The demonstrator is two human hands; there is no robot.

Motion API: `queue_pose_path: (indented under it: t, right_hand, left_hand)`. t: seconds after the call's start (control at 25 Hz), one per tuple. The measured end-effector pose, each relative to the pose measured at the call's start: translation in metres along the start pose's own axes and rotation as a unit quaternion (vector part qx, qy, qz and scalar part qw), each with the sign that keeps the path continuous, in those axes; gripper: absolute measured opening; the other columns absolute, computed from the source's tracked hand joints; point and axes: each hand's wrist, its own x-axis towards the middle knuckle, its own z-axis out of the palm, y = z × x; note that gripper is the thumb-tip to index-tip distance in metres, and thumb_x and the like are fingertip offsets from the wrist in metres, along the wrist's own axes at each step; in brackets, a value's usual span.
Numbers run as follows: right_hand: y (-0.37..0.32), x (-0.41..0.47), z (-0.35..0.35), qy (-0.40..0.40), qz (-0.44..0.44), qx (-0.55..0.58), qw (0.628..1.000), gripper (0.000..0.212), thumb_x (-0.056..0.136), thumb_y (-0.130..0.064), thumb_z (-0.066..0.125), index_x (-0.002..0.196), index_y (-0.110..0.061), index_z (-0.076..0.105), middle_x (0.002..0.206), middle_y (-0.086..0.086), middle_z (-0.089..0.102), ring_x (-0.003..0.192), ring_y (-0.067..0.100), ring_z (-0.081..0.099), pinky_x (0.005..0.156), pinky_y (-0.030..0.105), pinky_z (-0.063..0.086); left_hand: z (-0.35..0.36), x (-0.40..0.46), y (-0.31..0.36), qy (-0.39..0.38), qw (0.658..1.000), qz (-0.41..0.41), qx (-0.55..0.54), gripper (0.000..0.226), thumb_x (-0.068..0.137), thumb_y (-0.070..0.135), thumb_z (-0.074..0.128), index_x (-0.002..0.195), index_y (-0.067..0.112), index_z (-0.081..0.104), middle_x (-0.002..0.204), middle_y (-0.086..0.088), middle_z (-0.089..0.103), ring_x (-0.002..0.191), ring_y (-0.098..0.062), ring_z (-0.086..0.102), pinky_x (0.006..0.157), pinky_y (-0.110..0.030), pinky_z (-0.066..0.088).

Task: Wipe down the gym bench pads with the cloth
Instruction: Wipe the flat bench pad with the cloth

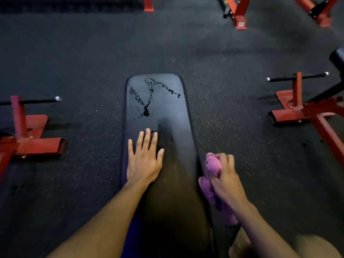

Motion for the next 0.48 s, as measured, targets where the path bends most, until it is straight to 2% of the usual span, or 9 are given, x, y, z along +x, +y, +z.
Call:
queue_pose_path:
  t: [0.12,0.2,0.28,0.36,0.48]
  right_hand:
    - [-0.014,0.010,0.030,0.008,0.013,0.003,1.000,0.039,0.093,-0.010,0.062,0.125,-0.026,0.046,0.123,-0.003,0.034,0.106,0.029,0.060,0.081,0.041,0.049]
    - [-0.028,0.032,0.047,0.047,-0.019,-0.032,0.998,0.041,0.092,-0.017,0.065,0.127,-0.025,0.044,0.127,-0.001,0.031,0.110,0.024,0.053,0.085,0.044,0.052]
    - [-0.039,0.077,0.055,0.065,-0.019,-0.073,0.995,0.038,0.096,-0.027,0.061,0.128,-0.022,0.041,0.130,0.004,0.031,0.106,0.020,0.045,0.084,0.047,0.050]
    - [-0.048,0.137,0.053,0.063,-0.007,-0.013,0.998,0.027,0.099,-0.028,0.058,0.120,-0.017,0.045,0.123,0.007,0.038,0.095,0.023,0.045,0.086,0.046,0.047]
    - [-0.049,0.218,0.045,0.050,0.047,0.153,0.986,0.012,0.098,-0.023,0.063,0.103,-0.015,0.056,0.111,0.007,0.057,0.097,0.021,0.056,0.098,0.040,0.049]
  left_hand:
    - [0.001,0.003,0.001,0.017,1.000,-0.010,0.007,0.070,0.103,0.059,0.011,0.166,0.028,0.011,0.175,-0.002,0.003,0.161,-0.022,-0.002,0.128,-0.059,0.002]
    - [0.009,0.003,0.001,0.035,0.999,-0.006,0.010,0.069,0.102,0.058,0.013,0.165,0.029,0.012,0.175,-0.001,0.004,0.161,-0.021,-0.001,0.128,-0.059,0.001]
    - [0.012,0.006,-0.001,0.046,0.999,-0.003,0.014,0.069,0.102,0.059,0.014,0.165,0.029,0.012,0.174,-0.001,0.005,0.161,-0.022,0.000,0.128,-0.059,0.002]
    - [0.014,0.004,-0.003,0.050,0.999,-0.003,0.010,0.069,0.102,0.058,0.014,0.165,0.030,0.012,0.174,-0.001,0.005,0.161,-0.021,0.000,0.128,-0.058,0.002]
    - [0.014,0.006,-0.001,0.050,0.999,-0.002,0.007,0.069,0.102,0.058,0.013,0.165,0.030,0.013,0.175,0.000,0.005,0.161,-0.020,-0.002,0.128,-0.058,0.001]
